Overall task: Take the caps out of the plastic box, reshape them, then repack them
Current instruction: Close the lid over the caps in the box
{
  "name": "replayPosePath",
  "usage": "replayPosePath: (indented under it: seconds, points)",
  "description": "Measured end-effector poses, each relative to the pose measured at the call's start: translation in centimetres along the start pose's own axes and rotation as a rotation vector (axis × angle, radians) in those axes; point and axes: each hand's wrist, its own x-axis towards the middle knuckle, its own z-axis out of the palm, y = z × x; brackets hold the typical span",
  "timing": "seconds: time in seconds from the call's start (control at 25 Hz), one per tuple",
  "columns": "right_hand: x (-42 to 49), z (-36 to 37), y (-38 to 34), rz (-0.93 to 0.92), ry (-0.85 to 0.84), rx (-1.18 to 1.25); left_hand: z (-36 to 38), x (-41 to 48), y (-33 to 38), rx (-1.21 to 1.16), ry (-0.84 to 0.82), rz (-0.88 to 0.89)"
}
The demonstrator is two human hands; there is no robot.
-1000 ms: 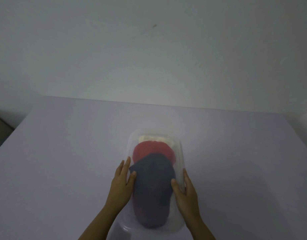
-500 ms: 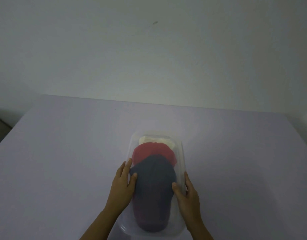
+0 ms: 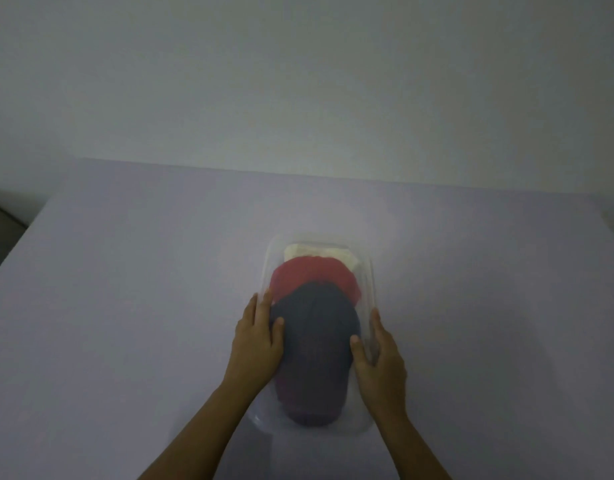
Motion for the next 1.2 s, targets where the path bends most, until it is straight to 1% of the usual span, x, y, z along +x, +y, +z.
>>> replayPosePath:
  seconds: [0.2, 0.32, 0.4, 0.52, 0.68, 0.84, 0.92, 1.0, 1.08, 1.12, 1.2]
  points:
    - [-0.1, 0.5, 0.1, -0.064, 0.024, -0.184, 0.2, -0.1, 0.0, 0.049, 0.009, 0.013]
    - [0.1, 0.4, -0.3, -0.058, 0.014, -0.313, 0.0, 0.3, 0.1, 0.087, 0.002, -0.016]
    - [0.1, 0.4, -0.6, -0.031, 0.007, -0.329, -0.1, 0.3, 0.2, 0.095, 0.004, -0.032]
    - [-0.5, 0.3, -0.6, -0.030, -0.009, -0.279, -0.2, -0.3, 0.5, 0.081, -0.003, -0.026]
    - [-0.3, -0.2, -0.4, -0.029, -0.067, -0.144, -0.8, -0.2, 0.6, 0.024, -0.038, -0.016]
    - [0.0, -0.8, -0.2, 0.073, -0.170, -0.081, -1.8, -0.2, -0.2, -0.020, -0.133, 0.000]
    - [-0.1, -0.7, 0.0, 0.089, -0.189, -0.047, -1.9, -0.6, -0.3, -0.029, -0.111, -0.013]
    - [1.1, -0.8, 0.0, 0.044, -0.110, -0.059, -2.1, 0.2, 0.2, 0.014, -0.049, -0.014]
    - [3.7, -1.1, -0.9, -0.064, -0.034, -0.121, -2.5, 2.5, 1.3, 0.074, 0.003, 0.019]
    - [5.2, -1.3, -1.7, -0.119, -0.028, -0.146, -2.8, 3.9, 2.1, 0.091, 0.014, 0.035]
    - [8.2, -1.3, -3.2, -0.206, -0.070, -0.184, -3.0, 6.6, 3.4, 0.114, 0.002, 0.055]
